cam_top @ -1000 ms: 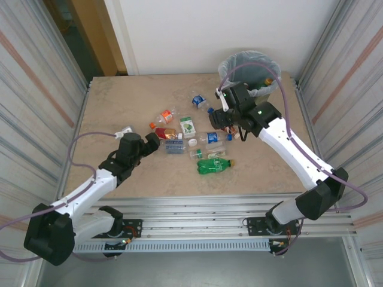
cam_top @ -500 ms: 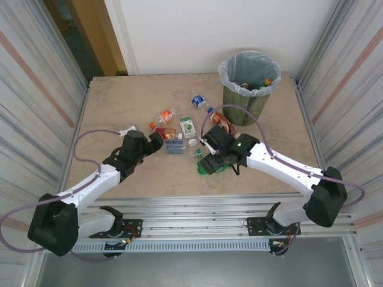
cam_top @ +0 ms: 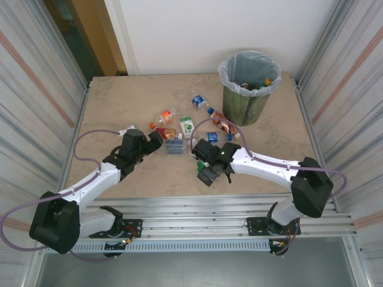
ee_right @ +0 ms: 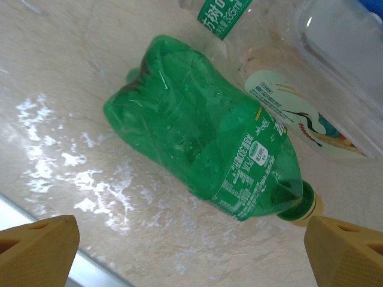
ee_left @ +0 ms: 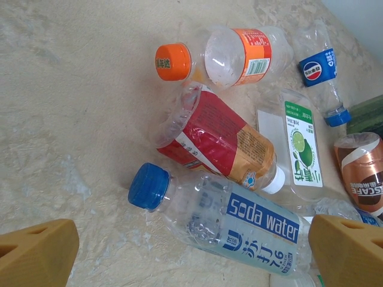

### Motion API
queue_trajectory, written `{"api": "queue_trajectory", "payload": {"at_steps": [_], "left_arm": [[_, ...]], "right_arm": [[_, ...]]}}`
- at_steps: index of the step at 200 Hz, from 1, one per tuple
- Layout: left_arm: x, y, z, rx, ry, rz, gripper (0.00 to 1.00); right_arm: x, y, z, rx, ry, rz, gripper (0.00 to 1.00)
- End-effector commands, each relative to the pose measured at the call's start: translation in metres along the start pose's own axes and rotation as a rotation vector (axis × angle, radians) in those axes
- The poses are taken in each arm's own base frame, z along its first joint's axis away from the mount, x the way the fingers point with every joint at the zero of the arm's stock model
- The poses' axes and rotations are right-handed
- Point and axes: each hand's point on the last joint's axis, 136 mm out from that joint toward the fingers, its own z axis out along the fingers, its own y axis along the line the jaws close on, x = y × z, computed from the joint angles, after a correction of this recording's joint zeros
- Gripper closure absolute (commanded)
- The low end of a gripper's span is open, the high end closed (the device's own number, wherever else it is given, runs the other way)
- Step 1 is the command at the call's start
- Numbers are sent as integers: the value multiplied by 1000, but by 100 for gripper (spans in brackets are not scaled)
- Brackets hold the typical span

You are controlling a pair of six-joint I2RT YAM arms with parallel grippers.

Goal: Put the plastic bottles in the bin

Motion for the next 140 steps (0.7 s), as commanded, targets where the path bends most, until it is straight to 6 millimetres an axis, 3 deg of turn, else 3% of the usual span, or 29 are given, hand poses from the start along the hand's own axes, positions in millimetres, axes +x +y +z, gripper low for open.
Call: {"api": "queue_trajectory", "payload": {"at_steps": [1, 96, 140], "left_arm": [[-11, -5, -7, 24, -37, -28, 1], [-12, -1, -9, 24, -43, -35, 1], [-13, 0, -11, 21, -49, -37, 2]], "right_arm": [[1, -4, 13, 50, 20, -58, 4], [-4, -5, 47, -12, 44, -52, 7], [-2, 4, 58, -61, 69, -47, 11]]}}
